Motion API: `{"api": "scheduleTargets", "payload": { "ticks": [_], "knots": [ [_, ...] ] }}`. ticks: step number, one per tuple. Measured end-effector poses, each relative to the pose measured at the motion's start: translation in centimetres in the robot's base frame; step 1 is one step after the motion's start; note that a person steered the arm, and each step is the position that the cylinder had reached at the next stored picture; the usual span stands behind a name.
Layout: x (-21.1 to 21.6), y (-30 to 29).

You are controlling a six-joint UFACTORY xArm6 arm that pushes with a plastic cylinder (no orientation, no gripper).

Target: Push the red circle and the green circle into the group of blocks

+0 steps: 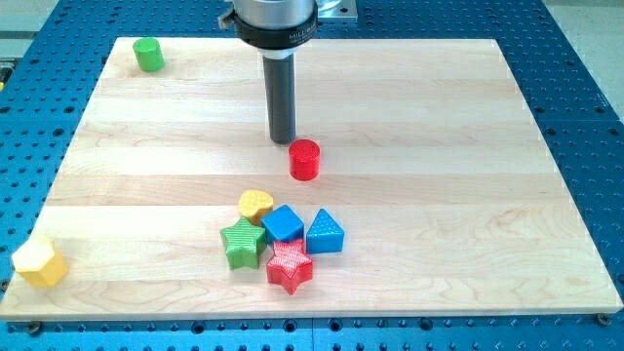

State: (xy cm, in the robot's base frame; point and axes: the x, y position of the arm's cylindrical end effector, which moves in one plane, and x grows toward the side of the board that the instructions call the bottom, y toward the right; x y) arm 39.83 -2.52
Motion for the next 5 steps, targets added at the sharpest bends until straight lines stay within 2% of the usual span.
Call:
{"api": "scheduleTargets", "payload": {
  "ticks": [1,2,4,5],
  "knots": [
    [4.3,3.3],
    [7.4,3.6],
    [8.4,3.3],
    [3.2,-0.5]
  ]
}}
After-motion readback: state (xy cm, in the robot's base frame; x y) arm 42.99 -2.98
